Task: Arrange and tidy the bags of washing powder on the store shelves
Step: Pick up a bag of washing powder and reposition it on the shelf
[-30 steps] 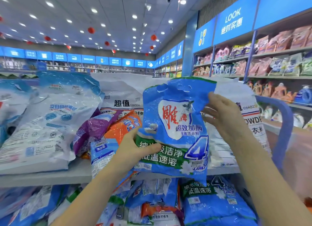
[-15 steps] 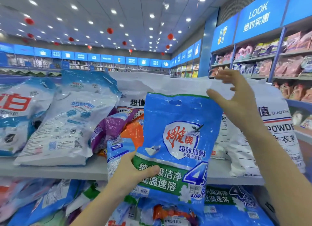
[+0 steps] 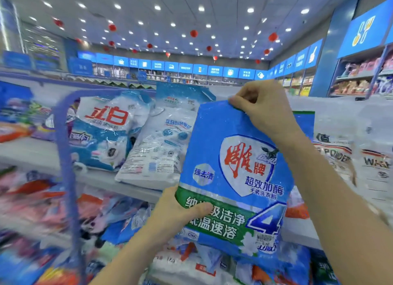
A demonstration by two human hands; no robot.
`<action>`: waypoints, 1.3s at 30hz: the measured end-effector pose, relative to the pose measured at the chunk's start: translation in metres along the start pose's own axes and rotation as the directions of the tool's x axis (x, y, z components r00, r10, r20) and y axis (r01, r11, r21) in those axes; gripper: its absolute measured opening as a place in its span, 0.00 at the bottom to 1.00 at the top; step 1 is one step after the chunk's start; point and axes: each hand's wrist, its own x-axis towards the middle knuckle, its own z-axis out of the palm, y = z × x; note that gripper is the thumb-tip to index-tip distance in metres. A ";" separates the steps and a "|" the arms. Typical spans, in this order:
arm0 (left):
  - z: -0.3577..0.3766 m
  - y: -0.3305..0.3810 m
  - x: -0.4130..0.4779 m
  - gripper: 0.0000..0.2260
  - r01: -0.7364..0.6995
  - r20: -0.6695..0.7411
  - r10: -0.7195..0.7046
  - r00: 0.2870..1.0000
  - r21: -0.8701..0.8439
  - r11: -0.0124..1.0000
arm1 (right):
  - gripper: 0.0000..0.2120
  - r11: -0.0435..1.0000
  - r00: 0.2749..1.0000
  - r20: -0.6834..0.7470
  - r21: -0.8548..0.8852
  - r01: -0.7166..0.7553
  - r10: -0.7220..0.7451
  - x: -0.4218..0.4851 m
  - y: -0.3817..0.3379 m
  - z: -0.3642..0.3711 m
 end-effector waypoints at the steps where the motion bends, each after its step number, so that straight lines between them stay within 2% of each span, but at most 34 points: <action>1: -0.013 0.002 -0.005 0.17 0.001 -0.023 -0.001 1.000 -0.004 1.000 | 0.10 0.998 0.999 -0.016 -0.033 0.047 -0.048 0.004 -0.013 0.016; 4: -0.063 -0.001 -0.019 0.13 0.010 -0.162 -0.014 0.987 -0.025 1.000 | 0.09 0.990 0.989 -0.049 -0.039 0.137 -0.139 0.013 -0.052 0.065; 6: -0.100 -0.001 -0.031 0.15 0.017 -0.226 -0.021 0.974 -0.018 1.000 | 0.08 0.990 0.989 -0.058 0.039 0.136 -0.134 0.018 -0.080 0.098; 8: -0.141 0.000 -0.046 0.11 0.016 -0.265 -0.022 0.964 -0.022 1.000 | 0.09 0.980 0.991 -0.053 0.153 0.127 -0.121 0.023 -0.111 0.132; 14: -0.286 0.005 -0.089 0.10 0.003 -0.376 0.005 0.927 0.019 1.000 | 0.22 0.931 0.967 -0.153 0.274 0.241 -0.205 0.026 -0.218 0.237; 17: -0.362 0.009 -0.107 0.16 0.011 -0.453 0.016 0.891 0.058 0.998 | 0.18 0.903 0.964 -0.234 0.376 0.210 -0.127 0.016 -0.255 0.288; 19: -0.409 0.011 -0.116 0.20 0.017 -0.501 0.015 0.865 0.059 0.998 | 0.18 0.872 0.975 -0.220 0.468 0.142 -0.040 0.007 -0.271 0.320; 21: -0.449 0.013 -0.122 0.30 0.020 -0.529 0.024 0.848 0.077 0.997 | 0.18 0.816 0.988 -0.151 0.575 0.060 0.034 -0.003 -0.285 0.350; 23: -0.484 0.013 -0.126 0.38 0.027 -0.548 0.029 0.836 0.093 0.995 | 0.19 0.733 0.998 -0.021 0.679 -0.032 0.063 -0.011 -0.300 0.380; 26: -0.527 0.008 -0.125 0.42 0.037 -0.576 0.014 0.818 0.077 0.996 | 0.30 0.601 0.984 0.172 0.781 -0.170 0.055 -0.021 -0.321 0.430; 28: -0.553 0.000 -0.122 0.44 0.046 -0.596 -0.017 0.803 0.034 0.998 | 0.39 0.547 0.964 0.256 0.798 -0.252 0.071 -0.024 -0.332 0.464; 29: -0.561 -0.003 -0.119 0.44 0.045 -0.604 -0.025 0.797 0.017 0.999 | 0.40 0.524 0.950 0.302 0.798 -0.299 0.081 -0.026 -0.334 0.476; 32: -0.594 -0.011 -0.098 0.40 0.020 -0.609 -0.021 0.793 -0.010 1.000 | 0.39 0.385 0.862 0.496 0.780 -0.493 0.099 -0.024 -0.338 0.512; 34: -0.617 -0.014 -0.076 0.31 0.010 -0.601 -0.024 0.799 -0.026 1.000 | 0.48 0.270 0.780 0.621 0.739 -0.617 0.080 -0.018 -0.335 0.535; 35: -0.628 -0.015 -0.064 0.25 -0.002 -0.594 -0.020 0.804 -0.037 0.999 | 0.50 0.249 0.751 0.656 0.717 -0.651 0.074 -0.014 -0.332 0.548; 37: -0.649 -0.015 -0.038 0.19 -0.020 -0.578 -0.017 0.816 -0.057 0.998 | 0.48 0.254 0.747 0.659 0.710 -0.657 0.089 0.001 -0.329 0.572; 39: -0.672 -0.016 -0.009 0.19 -0.013 -0.564 -0.030 0.825 -0.073 0.997 | 0.41 0.258 0.779 0.613 0.738 -0.624 0.131 0.024 -0.332 0.593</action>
